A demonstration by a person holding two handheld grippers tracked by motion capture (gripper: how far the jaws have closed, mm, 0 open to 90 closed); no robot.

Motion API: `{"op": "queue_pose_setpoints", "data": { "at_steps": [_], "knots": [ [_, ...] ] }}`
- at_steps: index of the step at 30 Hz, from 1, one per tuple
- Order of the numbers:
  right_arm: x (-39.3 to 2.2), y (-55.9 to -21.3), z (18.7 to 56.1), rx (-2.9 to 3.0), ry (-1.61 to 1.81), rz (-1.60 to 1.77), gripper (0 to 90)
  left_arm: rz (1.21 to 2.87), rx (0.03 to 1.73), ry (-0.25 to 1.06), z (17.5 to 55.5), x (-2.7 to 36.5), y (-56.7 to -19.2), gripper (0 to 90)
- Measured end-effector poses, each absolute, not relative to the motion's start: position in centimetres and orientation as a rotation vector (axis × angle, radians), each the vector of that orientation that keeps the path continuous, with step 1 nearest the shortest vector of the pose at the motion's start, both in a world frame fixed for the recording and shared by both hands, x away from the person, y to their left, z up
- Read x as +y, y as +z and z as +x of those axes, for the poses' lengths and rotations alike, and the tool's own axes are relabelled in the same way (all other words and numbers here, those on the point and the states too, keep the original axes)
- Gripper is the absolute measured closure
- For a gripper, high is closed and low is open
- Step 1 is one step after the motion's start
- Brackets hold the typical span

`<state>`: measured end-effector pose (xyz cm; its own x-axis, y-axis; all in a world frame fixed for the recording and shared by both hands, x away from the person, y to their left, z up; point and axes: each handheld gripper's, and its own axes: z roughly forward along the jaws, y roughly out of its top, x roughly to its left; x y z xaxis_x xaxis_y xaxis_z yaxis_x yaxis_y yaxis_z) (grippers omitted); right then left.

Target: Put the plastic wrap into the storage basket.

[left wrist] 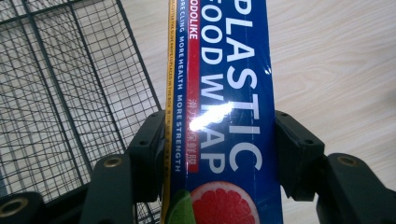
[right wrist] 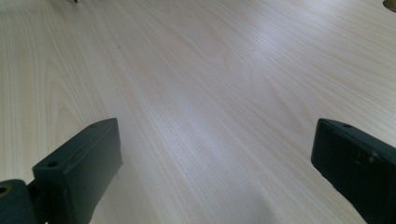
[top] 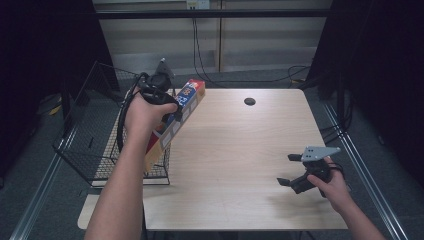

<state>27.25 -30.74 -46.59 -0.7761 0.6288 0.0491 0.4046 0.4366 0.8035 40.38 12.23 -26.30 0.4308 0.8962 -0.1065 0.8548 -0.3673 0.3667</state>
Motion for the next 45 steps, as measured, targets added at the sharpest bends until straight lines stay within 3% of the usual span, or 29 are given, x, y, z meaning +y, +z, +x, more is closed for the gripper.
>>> {"op": "queue_pose_setpoints", "data": {
  "at_steps": [45],
  "knots": [
    [-30.8, -46.6, 27.2, 2.436, 1.249, 0.902, 1.6, 2.232, 1.632, 0.222, 39.7, 17.4, -24.1, 43.4]
  ]
}}
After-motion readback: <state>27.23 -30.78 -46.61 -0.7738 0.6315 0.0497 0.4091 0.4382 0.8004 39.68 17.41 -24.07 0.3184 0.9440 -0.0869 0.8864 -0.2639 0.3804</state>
